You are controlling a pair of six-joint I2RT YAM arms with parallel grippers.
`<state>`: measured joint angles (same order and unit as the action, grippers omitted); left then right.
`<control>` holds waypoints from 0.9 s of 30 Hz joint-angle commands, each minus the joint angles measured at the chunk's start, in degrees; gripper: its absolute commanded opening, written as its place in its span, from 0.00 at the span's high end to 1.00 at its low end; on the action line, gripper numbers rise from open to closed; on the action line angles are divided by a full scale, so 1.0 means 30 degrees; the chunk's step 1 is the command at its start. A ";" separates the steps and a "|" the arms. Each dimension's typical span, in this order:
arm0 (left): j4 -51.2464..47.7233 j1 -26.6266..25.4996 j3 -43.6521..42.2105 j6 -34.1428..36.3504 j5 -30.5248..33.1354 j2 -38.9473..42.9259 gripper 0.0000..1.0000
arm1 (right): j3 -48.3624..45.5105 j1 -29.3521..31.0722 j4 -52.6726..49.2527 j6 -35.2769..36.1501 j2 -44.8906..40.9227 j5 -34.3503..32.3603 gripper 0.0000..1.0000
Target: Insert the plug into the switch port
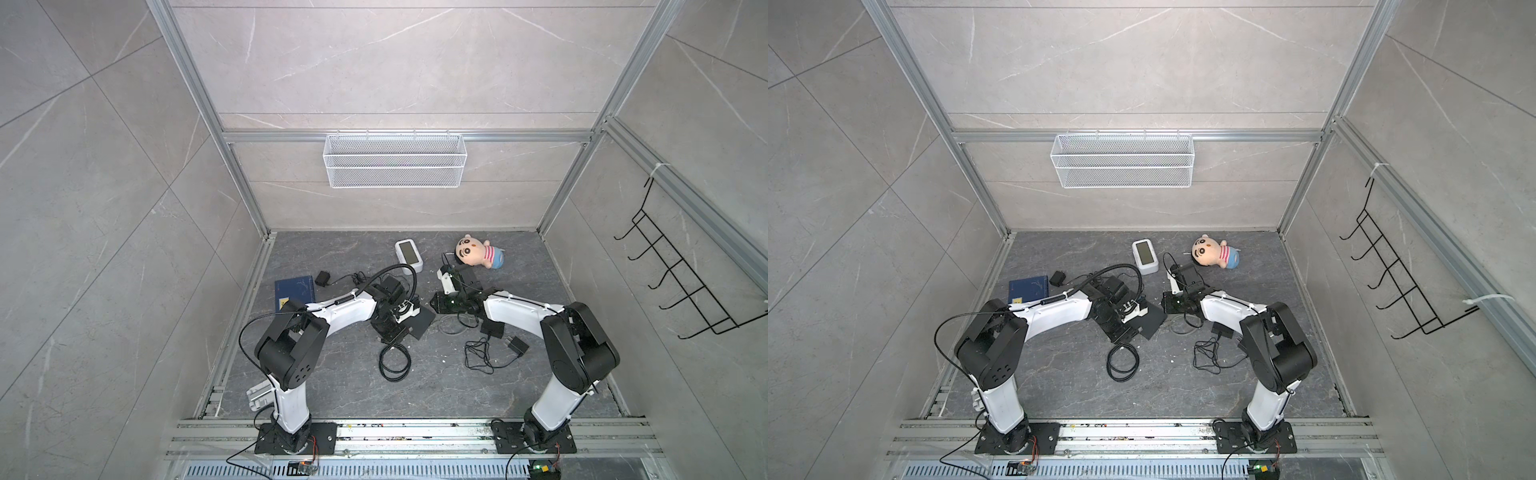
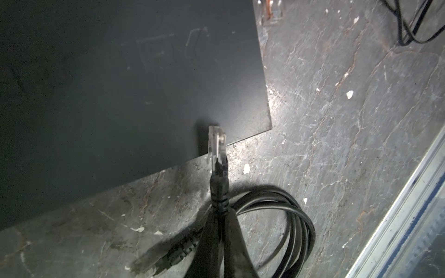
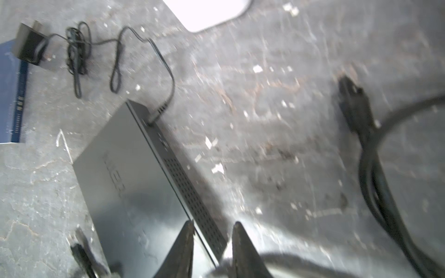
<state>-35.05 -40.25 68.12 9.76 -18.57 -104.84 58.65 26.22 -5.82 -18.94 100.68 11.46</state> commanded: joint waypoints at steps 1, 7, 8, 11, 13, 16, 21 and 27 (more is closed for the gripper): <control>0.0071 -0.0104 -0.0350 -0.1698 -0.1594 0.0683 0.93 | 0.1006 0.0012 0.0449 0.1065 0.0847 0.0548 0.69; 0.3703 -0.0324 -0.3330 -0.5136 -0.3313 0.2922 0.93 | 0.3113 0.0016 -0.0253 0.2114 0.2367 0.0743 0.69; 0.3922 -0.0321 -0.3629 -0.5486 -0.3441 0.3008 0.93 | 0.3381 -0.0013 -0.0290 0.2145 0.2558 0.0829 0.69; 0.3788 -0.0254 -0.3837 -0.5929 -0.3626 0.2550 0.93 | 0.4114 -0.0010 -0.0524 0.2428 0.3153 0.1149 0.69; 0.3655 -0.0208 -0.3824 -0.6135 -0.3566 0.2140 0.93 | 0.4548 0.0020 -0.0848 0.2586 0.3575 0.1217 0.69; 0.4293 -0.0001 -0.4139 -0.6948 -0.3980 0.1910 0.93 | 0.4881 0.0017 -0.1119 0.2765 0.3988 0.1335 0.69; 0.5729 0.1192 -0.5267 -0.8577 -0.5423 0.1868 0.94 | 0.4823 0.0003 -0.0930 0.2649 0.4457 0.1474 0.69; 0.3795 0.1105 -0.4549 -0.7685 -0.2673 0.2008 0.95 | 0.4768 0.0009 -0.0688 0.2457 0.4818 0.1744 0.69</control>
<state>-19.77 -36.03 52.16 -14.61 -31.90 -98.91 72.12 26.22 -7.27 -11.77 114.04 15.70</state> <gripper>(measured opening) 0.062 0.311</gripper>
